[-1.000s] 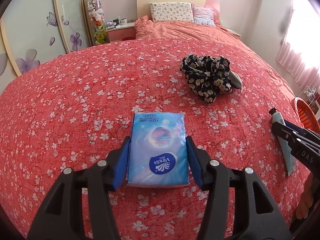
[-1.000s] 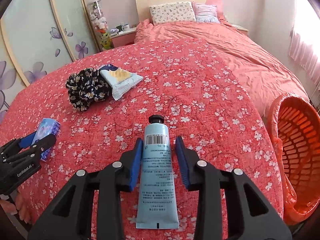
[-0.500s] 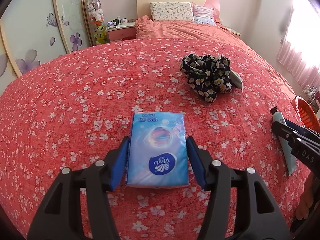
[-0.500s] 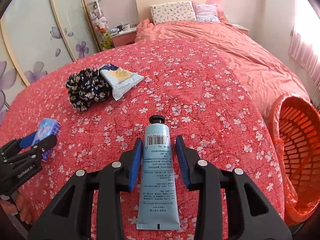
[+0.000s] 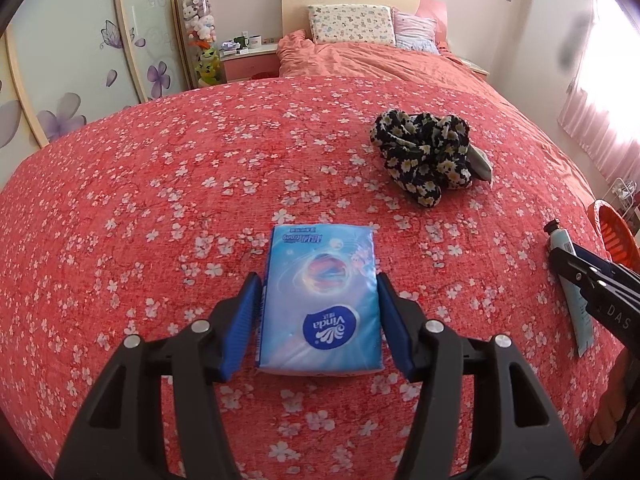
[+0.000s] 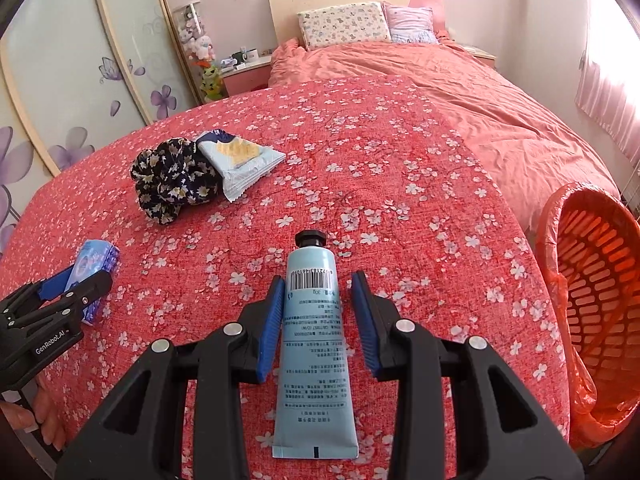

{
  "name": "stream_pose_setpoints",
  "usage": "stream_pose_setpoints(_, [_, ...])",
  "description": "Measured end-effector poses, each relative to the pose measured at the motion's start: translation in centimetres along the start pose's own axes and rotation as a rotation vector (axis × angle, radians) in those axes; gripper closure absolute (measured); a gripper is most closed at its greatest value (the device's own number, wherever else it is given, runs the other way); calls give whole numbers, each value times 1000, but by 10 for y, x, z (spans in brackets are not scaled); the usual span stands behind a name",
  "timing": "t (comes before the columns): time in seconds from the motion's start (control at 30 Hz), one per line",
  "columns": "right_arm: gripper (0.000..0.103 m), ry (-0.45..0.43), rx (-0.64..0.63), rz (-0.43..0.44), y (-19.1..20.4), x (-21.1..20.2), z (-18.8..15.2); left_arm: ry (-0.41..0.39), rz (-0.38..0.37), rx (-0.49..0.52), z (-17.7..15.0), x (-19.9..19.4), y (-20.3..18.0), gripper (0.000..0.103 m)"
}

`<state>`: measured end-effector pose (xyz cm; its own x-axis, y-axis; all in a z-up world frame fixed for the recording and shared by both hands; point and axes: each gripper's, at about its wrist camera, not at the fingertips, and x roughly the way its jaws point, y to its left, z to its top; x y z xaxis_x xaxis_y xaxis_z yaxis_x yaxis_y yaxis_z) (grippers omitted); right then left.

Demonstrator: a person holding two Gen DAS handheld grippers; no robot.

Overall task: Collect trash
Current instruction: 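Grasp the light-blue tube with the right gripper while the left gripper holds the tissue pack, then lift the tube and tissue pack and turn both grippers toward the orange basket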

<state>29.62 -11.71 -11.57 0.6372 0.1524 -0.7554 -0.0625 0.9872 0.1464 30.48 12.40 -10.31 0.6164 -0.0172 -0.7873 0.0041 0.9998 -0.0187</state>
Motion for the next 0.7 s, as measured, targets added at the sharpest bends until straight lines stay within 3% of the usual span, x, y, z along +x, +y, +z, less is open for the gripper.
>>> stream_pose_setpoints(0.2, [67,-1,-2,-2,0,0,0,1,1,6,0,-1,0,47])
stream_pose_setpoints(0.27, [75,-3,-9,-11,1,0,0,-2,7,12,0,-1,-1,52])
stream_pose_setpoints(0.43, [75,2,15,17,-4,-6,-4,-8,5,17,-1,-5,-2,54])
stream_pose_setpoints(0.7, [75,-44,37,38,-17,-39,-10,-54,1,24,-4,-35,-8,54])
